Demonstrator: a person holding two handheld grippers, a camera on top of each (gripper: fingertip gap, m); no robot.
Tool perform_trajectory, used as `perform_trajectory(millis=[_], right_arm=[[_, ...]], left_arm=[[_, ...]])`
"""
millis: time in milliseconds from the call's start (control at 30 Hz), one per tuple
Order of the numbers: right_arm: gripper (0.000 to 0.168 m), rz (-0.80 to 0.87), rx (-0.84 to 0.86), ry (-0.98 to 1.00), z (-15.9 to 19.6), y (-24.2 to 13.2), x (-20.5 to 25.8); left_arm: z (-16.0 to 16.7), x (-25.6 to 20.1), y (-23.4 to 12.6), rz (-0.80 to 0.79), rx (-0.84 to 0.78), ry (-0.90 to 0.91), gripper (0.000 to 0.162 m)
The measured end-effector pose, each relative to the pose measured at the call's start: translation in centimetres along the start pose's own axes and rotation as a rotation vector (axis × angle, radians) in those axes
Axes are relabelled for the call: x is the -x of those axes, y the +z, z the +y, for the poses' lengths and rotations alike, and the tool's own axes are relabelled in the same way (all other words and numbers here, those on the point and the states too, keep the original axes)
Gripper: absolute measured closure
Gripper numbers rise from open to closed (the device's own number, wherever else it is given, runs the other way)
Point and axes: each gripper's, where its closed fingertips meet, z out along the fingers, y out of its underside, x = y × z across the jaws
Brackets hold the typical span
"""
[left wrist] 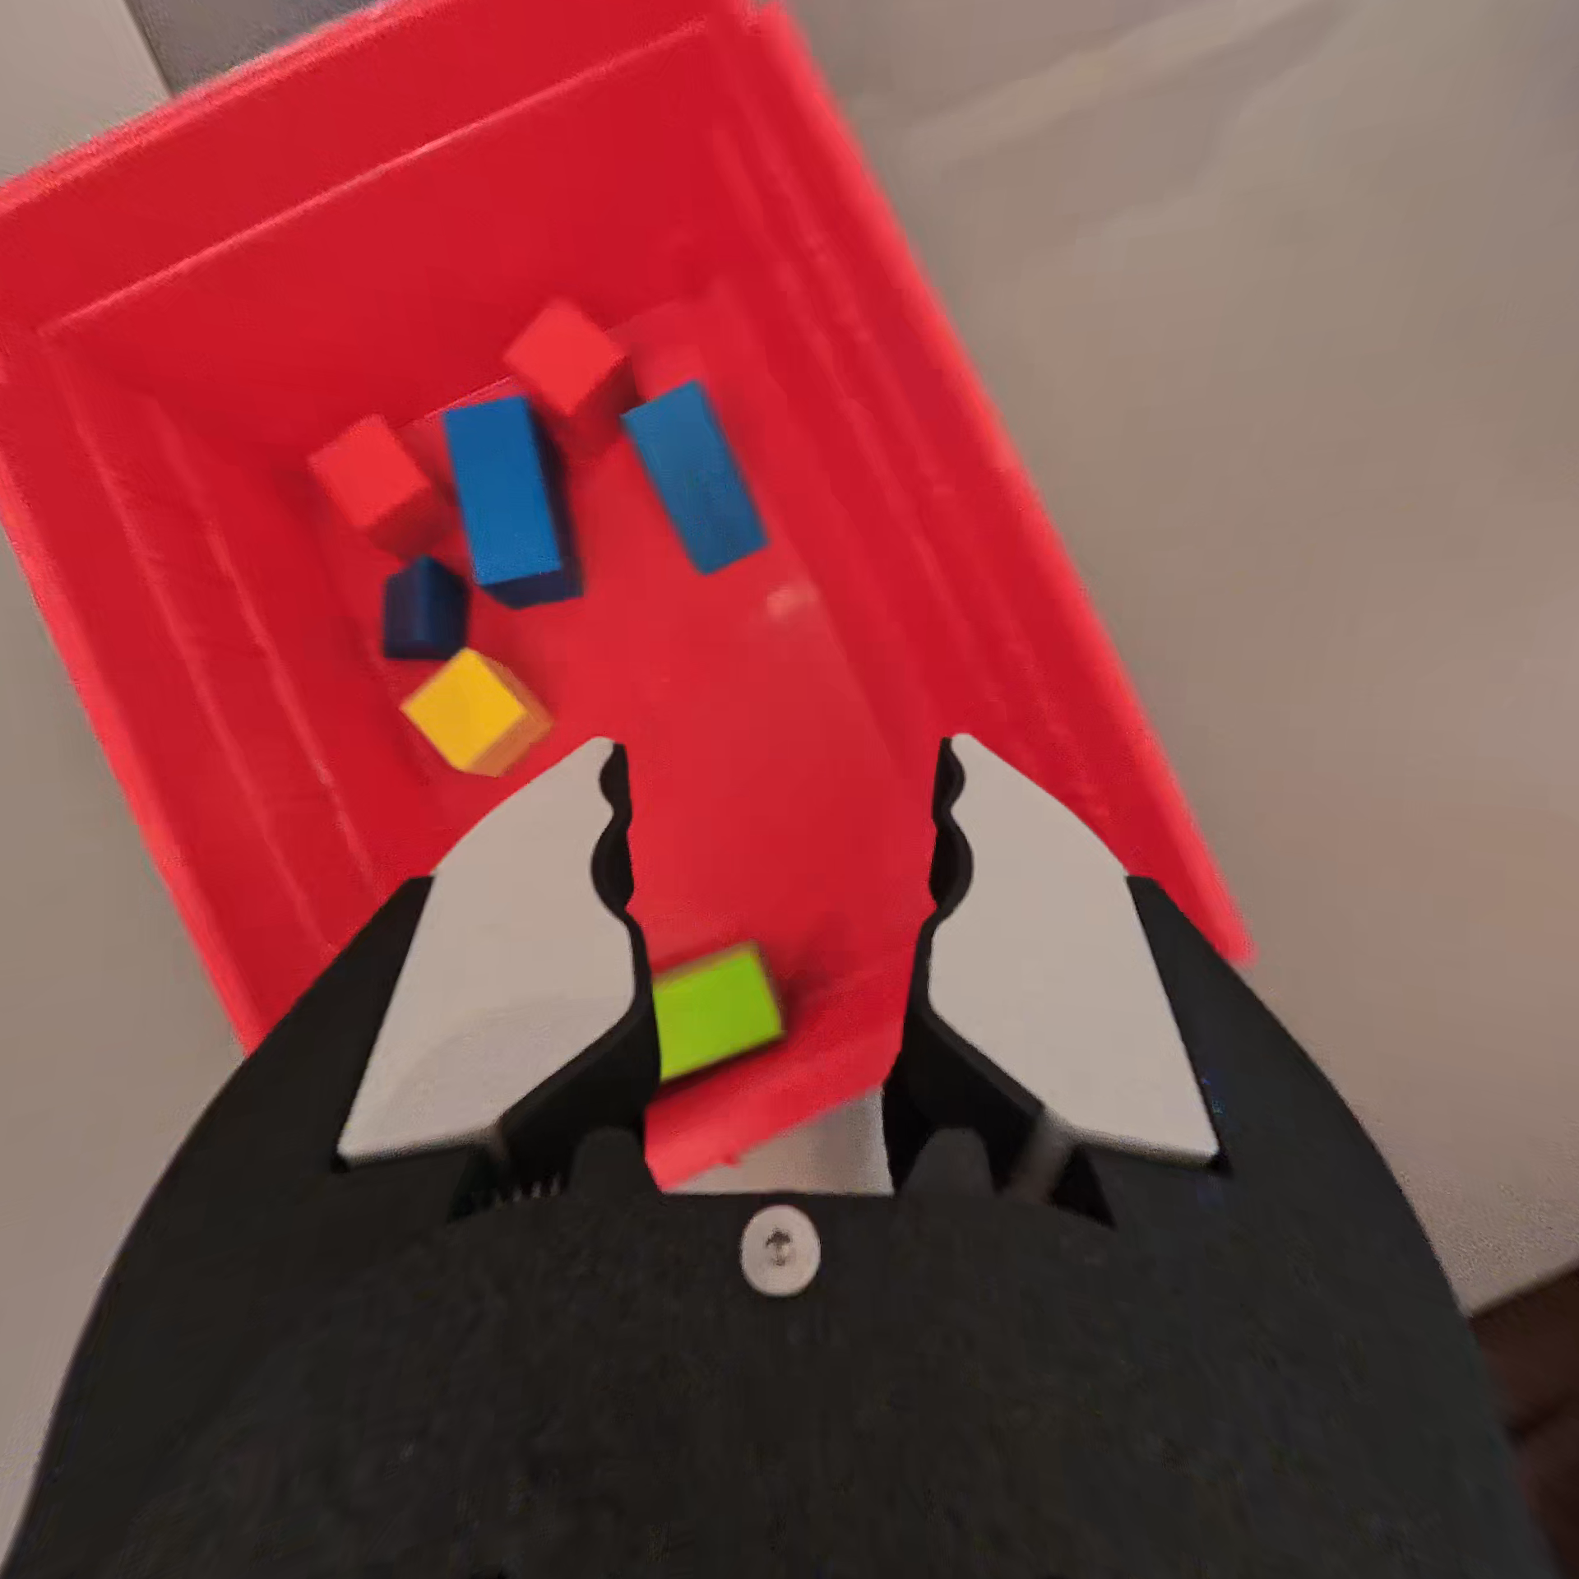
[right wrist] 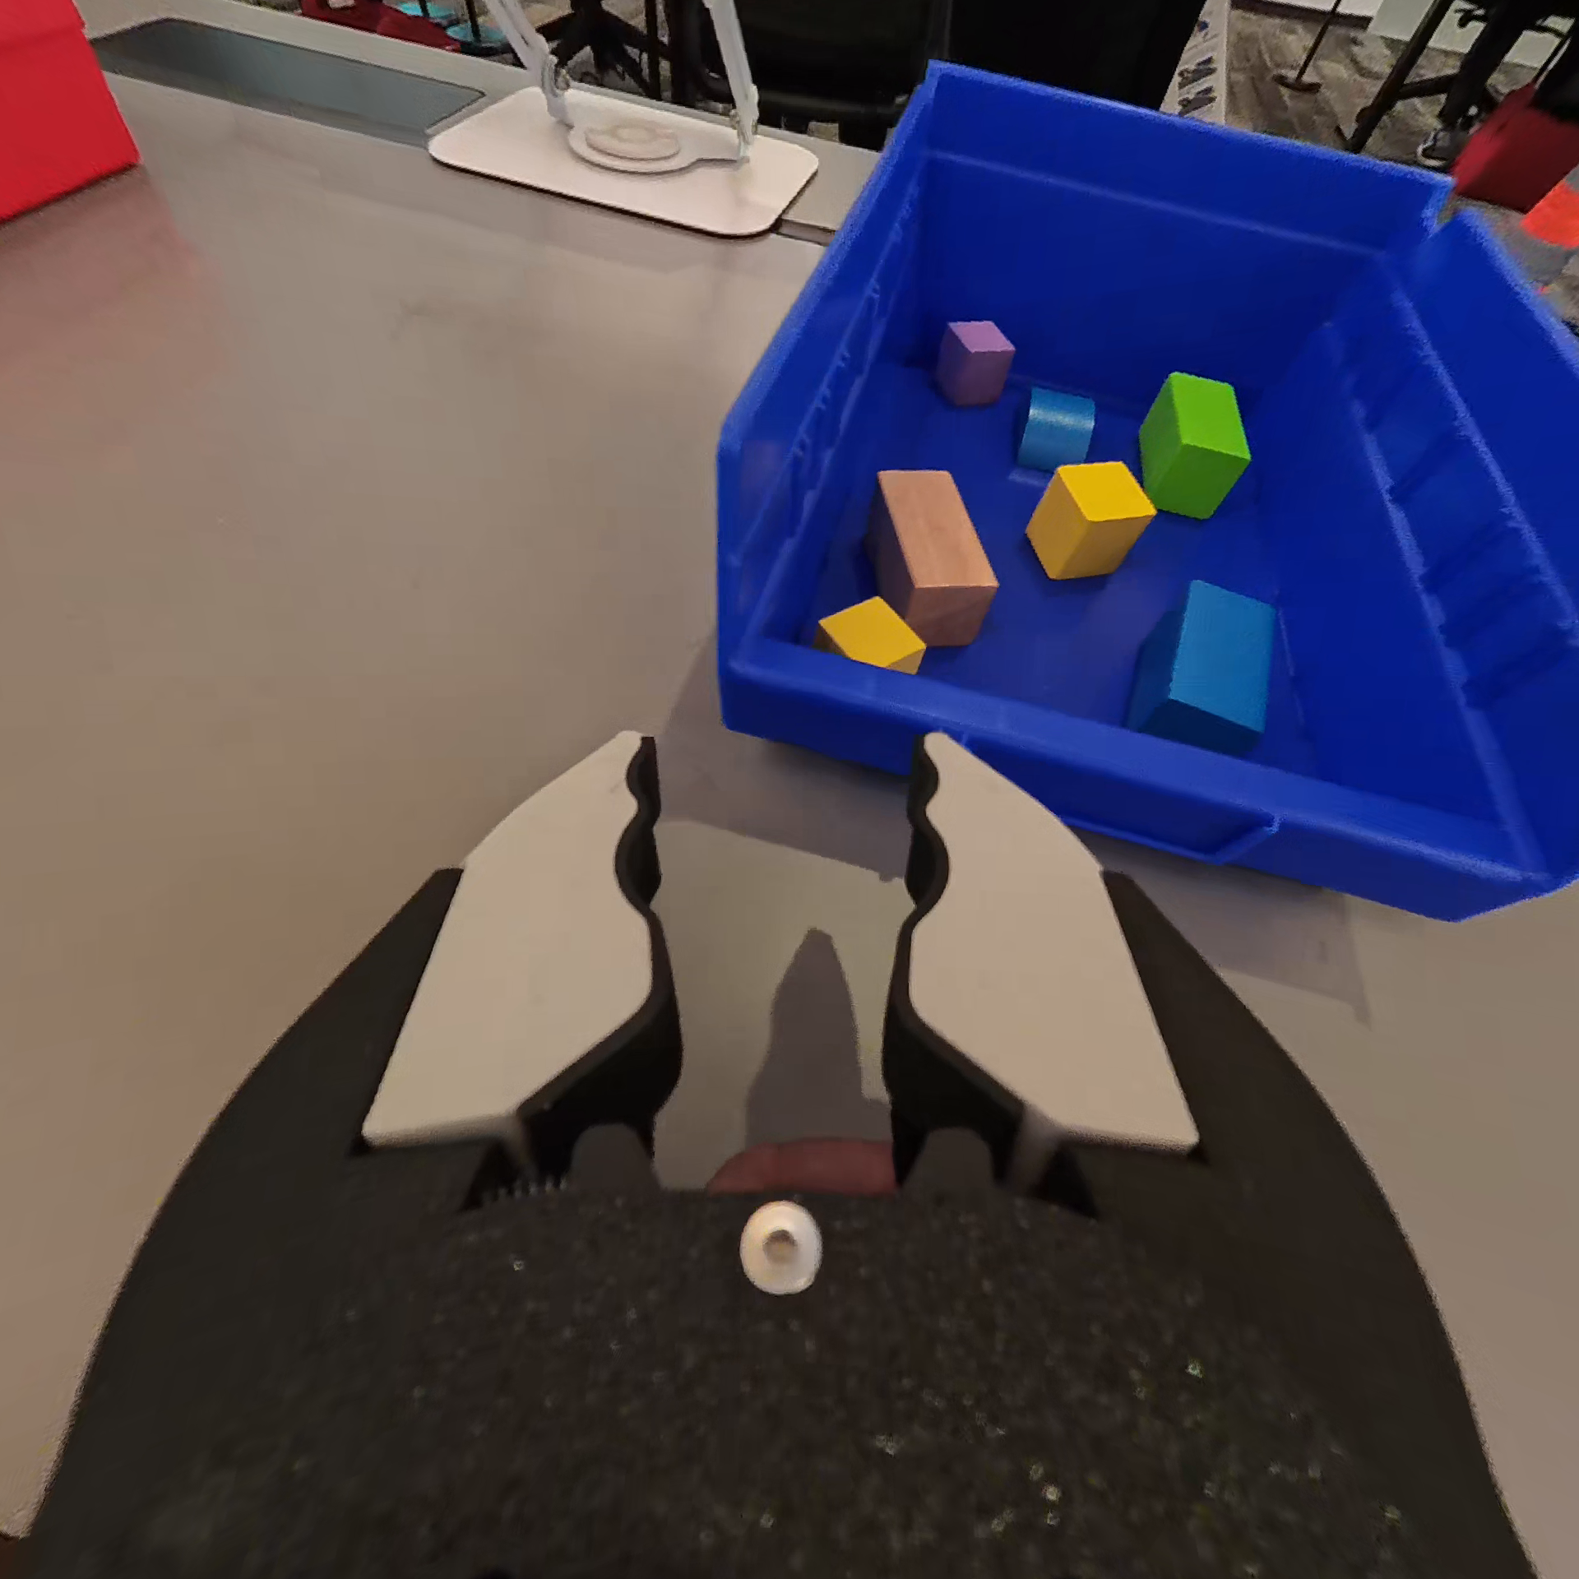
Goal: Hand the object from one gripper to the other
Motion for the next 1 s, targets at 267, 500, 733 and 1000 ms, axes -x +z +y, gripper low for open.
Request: perform_trajectory(millis=[267, 500, 733, 1000], right_arm=[[0.114, -0.052, 0.009, 0.05, 0.4, -0.3, 0.6], [0.114, -0.046, 0.027, 0.067, 1.3, -1.0, 0.1], [0.116, -0.048, 0.034, 0.074, 1.6, -1.2, 0.1], [0.116, -0.286, -0.044, 0.193, -0.5, -1.5, 3.3]], left_arm=[[-2.0, 7.0, 8.7, -0.05, 0.342, -0.085, 0.099], [-0.8, 8.7, 11.6, -0.042, 0.449, -0.096, 0.115], [-0.4, 7.9, 11.1, 0.006, 0.423, -0.063, 0.128], [-1.5, 2.9, 3.9, 0.296, 0.029, -0.084, 0.128]])
